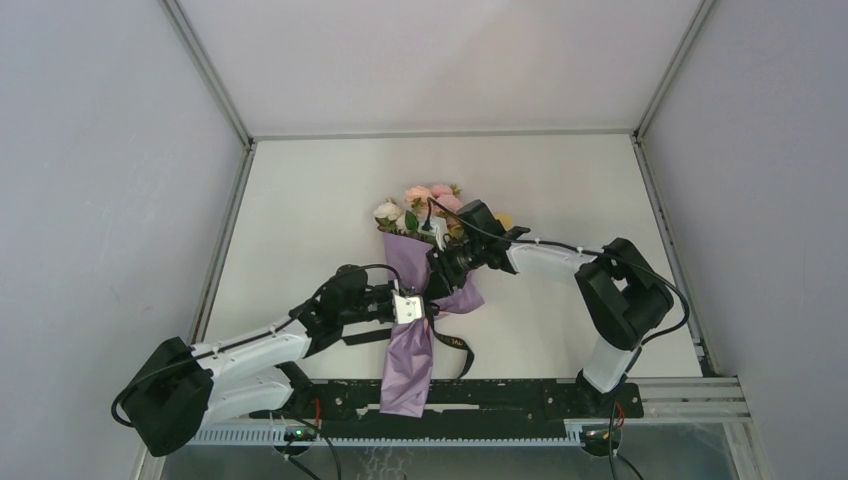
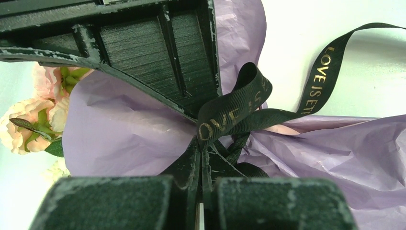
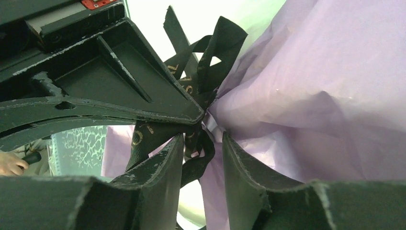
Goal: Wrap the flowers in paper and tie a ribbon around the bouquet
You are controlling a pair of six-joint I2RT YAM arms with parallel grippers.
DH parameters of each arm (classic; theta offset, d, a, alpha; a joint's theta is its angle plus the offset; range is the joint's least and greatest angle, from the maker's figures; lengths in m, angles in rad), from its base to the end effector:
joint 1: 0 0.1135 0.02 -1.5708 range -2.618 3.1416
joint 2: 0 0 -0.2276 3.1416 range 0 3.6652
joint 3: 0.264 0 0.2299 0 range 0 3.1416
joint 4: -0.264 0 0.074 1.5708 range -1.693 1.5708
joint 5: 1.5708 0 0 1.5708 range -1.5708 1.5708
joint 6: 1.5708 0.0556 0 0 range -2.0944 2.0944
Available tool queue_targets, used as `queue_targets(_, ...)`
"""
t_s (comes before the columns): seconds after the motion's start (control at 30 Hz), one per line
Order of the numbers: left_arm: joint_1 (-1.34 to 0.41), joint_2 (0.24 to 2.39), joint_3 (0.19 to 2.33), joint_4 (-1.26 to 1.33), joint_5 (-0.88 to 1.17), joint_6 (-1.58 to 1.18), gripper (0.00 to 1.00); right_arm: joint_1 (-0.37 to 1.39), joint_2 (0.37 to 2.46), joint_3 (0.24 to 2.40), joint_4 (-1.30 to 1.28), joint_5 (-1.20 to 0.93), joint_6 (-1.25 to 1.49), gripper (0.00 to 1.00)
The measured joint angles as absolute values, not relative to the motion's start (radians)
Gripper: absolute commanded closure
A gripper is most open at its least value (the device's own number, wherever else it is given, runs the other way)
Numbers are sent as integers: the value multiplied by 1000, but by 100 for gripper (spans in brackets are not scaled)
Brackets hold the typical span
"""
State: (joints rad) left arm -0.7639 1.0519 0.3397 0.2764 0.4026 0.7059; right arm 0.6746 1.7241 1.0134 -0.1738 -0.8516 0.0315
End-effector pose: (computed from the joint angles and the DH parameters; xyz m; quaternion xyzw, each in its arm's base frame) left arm 0.1494 -0.1733 0.1587 0.6337 0.5409 -0.1838 0.5216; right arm 0.2333 0.2402 0.1535 -0.4029 0.7697 0.4709 0.1530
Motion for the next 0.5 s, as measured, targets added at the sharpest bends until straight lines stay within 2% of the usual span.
queue_targets(0.1,-764,1052,340,276,403,706,100,682,1729,1013,-168,-863,32,58)
queue_targets(0.13,-764,1052,340,276,403,706,100,683,1733,1013,-165,-868,32,64)
queue_targets(0.23,-764,1052,340,276,402,706,100,687,1747,1013,-154,-874,40,93)
queue_targets(0.27,-764,1052,340,276,402,706,100,688,1751,1013,-151,-874,43,99)
queue_targets(0.33,-764,1052,339,276,399,706,99,689,1755,1013,-147,-876,54,100)
queue_targets(0.37,-764,1052,339,276,398,706,93,689,1755,1013,-147,-876,56,100)
queue_targets(0.47,-764,1052,339,273,396,720,59,683,1755,1013,-151,-876,57,100)
queue_targets(0.5,-764,1050,340,261,397,735,54,680,1755,1013,-154,-876,56,100)
